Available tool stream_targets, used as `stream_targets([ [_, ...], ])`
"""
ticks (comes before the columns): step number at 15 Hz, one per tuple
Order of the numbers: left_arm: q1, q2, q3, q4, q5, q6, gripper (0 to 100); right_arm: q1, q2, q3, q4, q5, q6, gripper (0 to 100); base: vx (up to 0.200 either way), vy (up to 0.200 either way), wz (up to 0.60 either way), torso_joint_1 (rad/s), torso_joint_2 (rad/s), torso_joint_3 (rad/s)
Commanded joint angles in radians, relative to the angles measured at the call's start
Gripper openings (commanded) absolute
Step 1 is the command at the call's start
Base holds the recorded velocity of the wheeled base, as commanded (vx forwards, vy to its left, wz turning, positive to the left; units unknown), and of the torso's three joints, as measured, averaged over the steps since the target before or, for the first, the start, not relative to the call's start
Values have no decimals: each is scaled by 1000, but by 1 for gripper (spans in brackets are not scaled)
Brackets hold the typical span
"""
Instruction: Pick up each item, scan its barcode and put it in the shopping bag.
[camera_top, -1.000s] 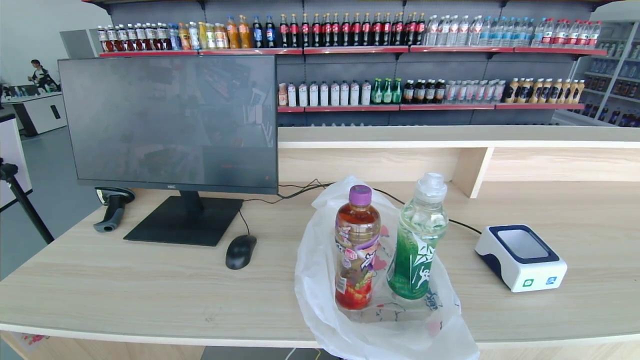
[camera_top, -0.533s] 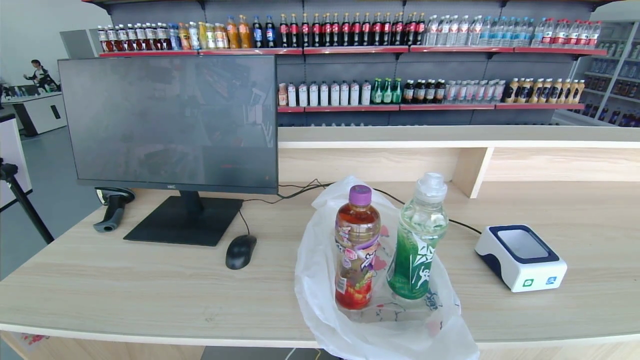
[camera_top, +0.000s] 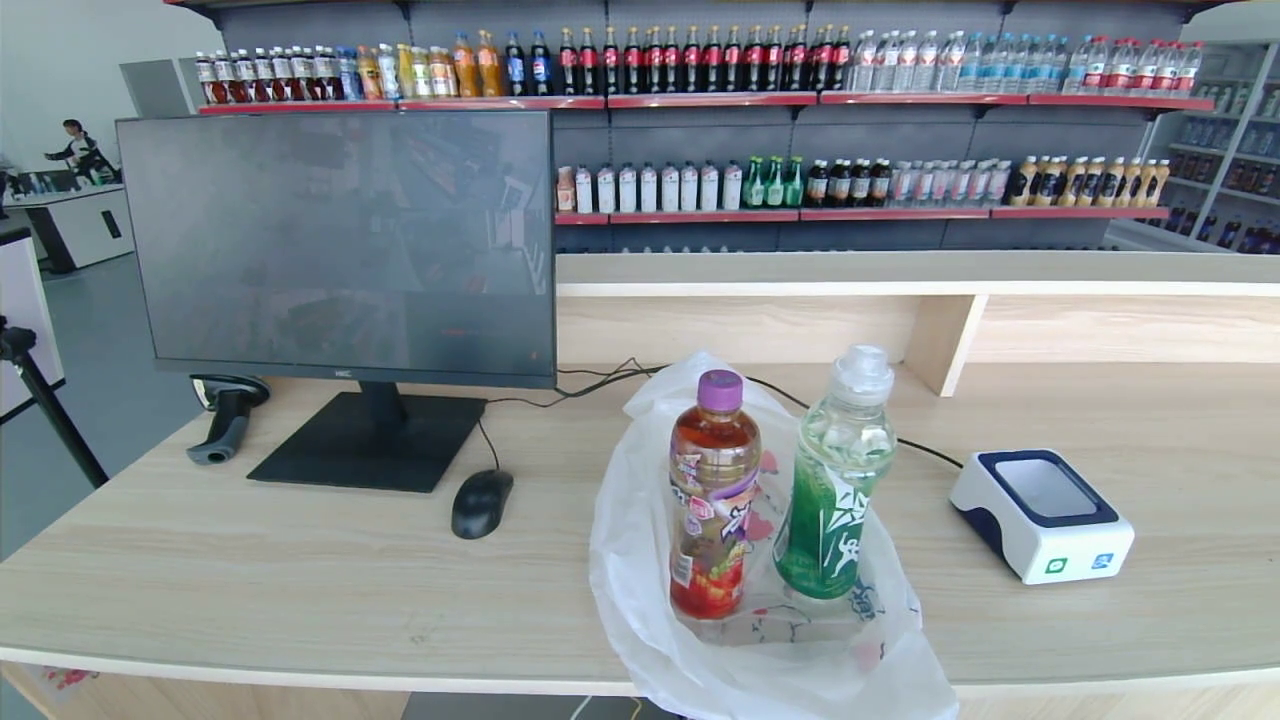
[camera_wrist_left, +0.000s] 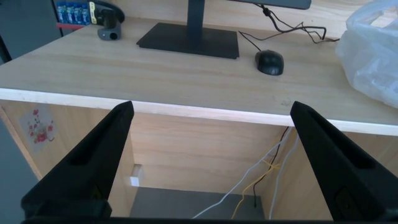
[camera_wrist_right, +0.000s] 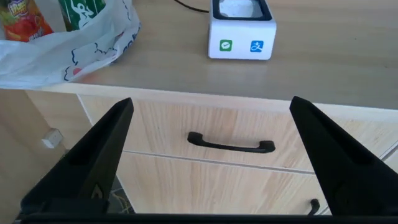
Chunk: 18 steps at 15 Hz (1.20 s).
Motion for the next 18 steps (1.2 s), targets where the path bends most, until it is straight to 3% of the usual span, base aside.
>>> stream_targets([
  [1, 0, 0, 0, 0, 0, 2, 100, -33, -73, 0, 2, -3, 24, 100, 0, 0, 0, 0, 0, 0],
  [4, 0, 0, 0, 0, 0, 2, 100, -33, -73, 0, 2, -5, 36, 100, 0, 0, 0, 0, 0, 0],
  [13, 0, 0, 0, 0, 2, -8, 100, -33, -73, 0, 2, -7, 41, 100, -200, 0, 0, 3, 3, 4],
  [18, 0, 0, 0, 0, 2, -7, 100, -34, -73, 0, 2, -7, 41, 100, 0, 0, -600, 0, 0, 2],
])
